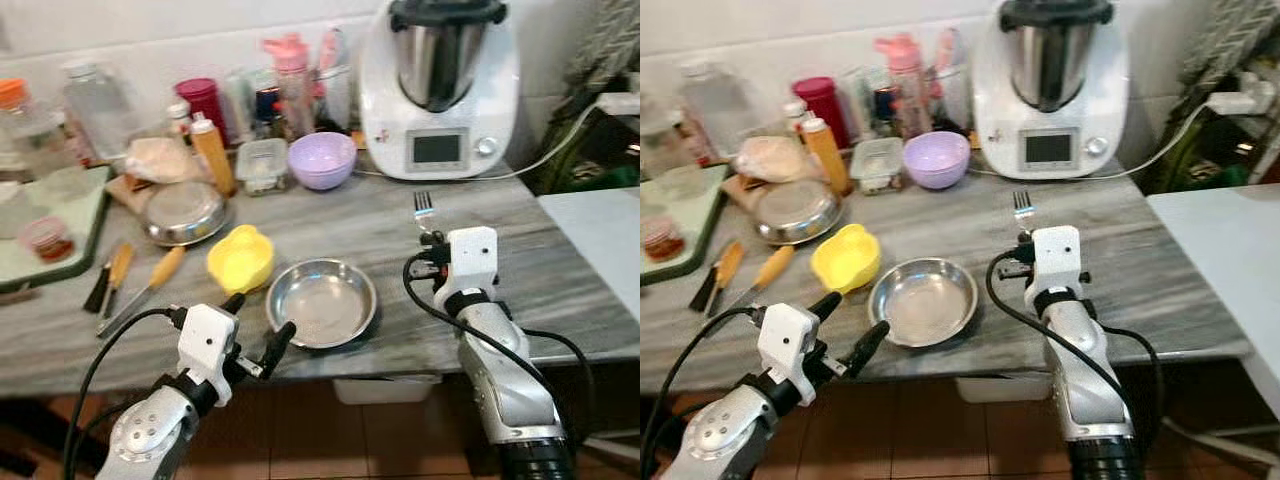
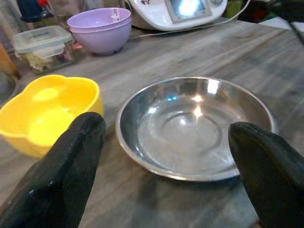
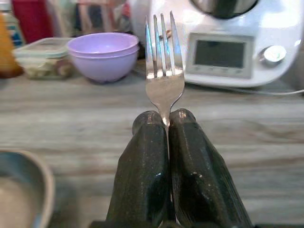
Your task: Setting the table
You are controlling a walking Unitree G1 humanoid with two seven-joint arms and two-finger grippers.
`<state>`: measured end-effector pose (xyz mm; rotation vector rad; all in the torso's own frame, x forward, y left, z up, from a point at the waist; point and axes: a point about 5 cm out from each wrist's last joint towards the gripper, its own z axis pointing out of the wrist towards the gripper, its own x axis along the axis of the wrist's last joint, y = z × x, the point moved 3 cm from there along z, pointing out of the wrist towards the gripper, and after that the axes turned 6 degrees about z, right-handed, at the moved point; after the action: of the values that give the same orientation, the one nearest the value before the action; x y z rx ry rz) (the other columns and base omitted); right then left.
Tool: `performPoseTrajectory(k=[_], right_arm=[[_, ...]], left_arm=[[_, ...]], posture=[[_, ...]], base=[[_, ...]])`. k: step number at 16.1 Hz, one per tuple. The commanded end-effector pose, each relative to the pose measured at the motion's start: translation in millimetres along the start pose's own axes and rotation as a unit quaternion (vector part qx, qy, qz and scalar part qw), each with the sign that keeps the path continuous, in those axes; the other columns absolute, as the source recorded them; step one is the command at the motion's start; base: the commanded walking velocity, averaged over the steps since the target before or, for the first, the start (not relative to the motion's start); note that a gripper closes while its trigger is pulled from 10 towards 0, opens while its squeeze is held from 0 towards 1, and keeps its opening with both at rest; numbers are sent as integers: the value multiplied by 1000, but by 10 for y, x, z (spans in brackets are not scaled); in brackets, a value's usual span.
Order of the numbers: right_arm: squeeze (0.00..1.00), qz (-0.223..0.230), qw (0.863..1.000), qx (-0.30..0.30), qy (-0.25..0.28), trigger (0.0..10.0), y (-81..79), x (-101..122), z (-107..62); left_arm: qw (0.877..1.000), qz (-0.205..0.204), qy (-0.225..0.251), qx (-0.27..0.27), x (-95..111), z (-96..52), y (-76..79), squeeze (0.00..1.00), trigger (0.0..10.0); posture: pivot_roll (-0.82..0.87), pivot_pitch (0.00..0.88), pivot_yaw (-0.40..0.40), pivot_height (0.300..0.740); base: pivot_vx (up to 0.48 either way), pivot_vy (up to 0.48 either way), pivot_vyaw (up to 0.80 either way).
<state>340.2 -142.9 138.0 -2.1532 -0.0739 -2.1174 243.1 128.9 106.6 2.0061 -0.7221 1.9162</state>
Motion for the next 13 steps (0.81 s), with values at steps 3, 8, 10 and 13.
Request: performPoseTrajectory(k=[3,8,10,13], right_arm=[[0,45,999,2,-28,10000,-82,-82,-27],[0,87,994,-3,-66,10000,-112,-239,-80],[0,91,993,0,-70,10000,-134,-243,-49],[0,115,989,3,-87,10000,-182,-269,47]], left_arm=[[999,-7,-7,-45,7,-147,40,0,10000],[998,-19,10,-62,99,-101,77,0,10000],[997,-23,16,-68,128,-72,97,0,10000],[994,-58,41,-83,206,24,163,0,10000]], posture=[[-206,66,102,740],[-214,64,106,740],[-216,60,106,740],[-220,55,98,740]], base=[[0,0,0],[0,0,0],[0,0,0],[0,0,0]])
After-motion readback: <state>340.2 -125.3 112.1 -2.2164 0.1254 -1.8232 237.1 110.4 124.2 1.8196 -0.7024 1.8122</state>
